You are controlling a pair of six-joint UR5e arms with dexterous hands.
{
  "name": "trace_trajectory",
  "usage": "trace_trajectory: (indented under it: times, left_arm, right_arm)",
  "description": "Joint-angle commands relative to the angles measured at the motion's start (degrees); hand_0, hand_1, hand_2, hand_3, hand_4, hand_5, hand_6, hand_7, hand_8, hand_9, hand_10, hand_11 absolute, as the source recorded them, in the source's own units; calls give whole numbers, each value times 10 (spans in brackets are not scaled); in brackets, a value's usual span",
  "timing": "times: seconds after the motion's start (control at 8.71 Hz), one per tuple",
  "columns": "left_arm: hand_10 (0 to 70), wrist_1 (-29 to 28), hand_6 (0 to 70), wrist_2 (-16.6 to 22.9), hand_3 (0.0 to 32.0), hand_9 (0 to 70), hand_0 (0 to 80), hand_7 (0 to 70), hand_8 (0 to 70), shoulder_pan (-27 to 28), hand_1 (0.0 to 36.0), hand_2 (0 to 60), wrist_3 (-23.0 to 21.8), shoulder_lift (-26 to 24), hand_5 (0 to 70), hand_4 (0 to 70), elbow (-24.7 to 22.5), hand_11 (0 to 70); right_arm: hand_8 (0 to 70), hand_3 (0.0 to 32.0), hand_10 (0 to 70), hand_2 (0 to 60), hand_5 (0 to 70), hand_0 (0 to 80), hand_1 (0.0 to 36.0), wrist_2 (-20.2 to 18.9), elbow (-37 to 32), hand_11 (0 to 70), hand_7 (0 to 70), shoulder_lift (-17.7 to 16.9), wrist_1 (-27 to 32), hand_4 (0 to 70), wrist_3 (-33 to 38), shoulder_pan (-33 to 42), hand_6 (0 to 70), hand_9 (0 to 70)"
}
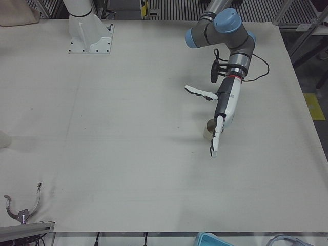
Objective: Pour water
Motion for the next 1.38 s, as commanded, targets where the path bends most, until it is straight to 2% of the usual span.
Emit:
trace_trajectory:
  times: [0.0, 0.11, 0.34, 0.57, 0.69, 0.92, 1.26]
  left_arm:
    - [0, -142, 0, -24, 120, 0, 491, 0, 0, 1, 134, 0, 91, 30, 0, 0, 78, 5]
    - [0, -178, 0, -26, 108, 0, 496, 0, 0, 2, 142, 0, 120, 40, 0, 0, 100, 8]
    - [0, -233, 0, -24, 82, 4, 507, 0, 0, 2, 161, 0, 124, 40, 0, 0, 181, 15]
    - [0, -274, 0, -24, 94, 6, 508, 0, 0, 6, 164, 0, 143, 40, 0, 0, 231, 12]
    - [0, -290, 0, -23, 90, 6, 503, 0, 0, 6, 158, 0, 144, 40, 0, 0, 252, 11]
    - [0, -310, 0, -18, 60, 7, 500, 0, 0, 14, 147, 0, 158, 40, 0, 0, 281, 15]
    - [0, -323, 0, -26, 44, 4, 493, 0, 0, 53, 143, 0, 174, 32, 0, 0, 287, 13]
  right_arm:
    - [0, 0, 0, 60, 17, 439, 101, 0, -3, 0, 0, -2, 1, 19, -22, 8, 5, 0]
    - [0, 0, 0, 60, 14, 438, 101, 0, -6, 0, 0, -2, 2, 21, -34, 12, 0, 0]
    - [0, 0, 0, 53, 0, 427, 96, -2, -7, 0, 0, -4, 2, 16, -38, 8, 0, 0]
    - [0, 0, 0, 54, 0, 418, 90, -2, -7, 0, 0, -9, 2, 17, -39, 3, 0, 0]
    - [0, 0, 0, 53, 0, 419, 90, -2, -7, 0, 0, -9, 2, 16, -39, 0, 0, 0]
    - [0, 0, 0, 52, 0, 417, 89, -2, -22, 0, 0, -8, 3, 16, -40, -9, 0, 0]
    - [0, 0, 0, 52, 2, 417, 88, -1, -26, 0, 0, -6, 4, 18, -40, -15, 0, 1]
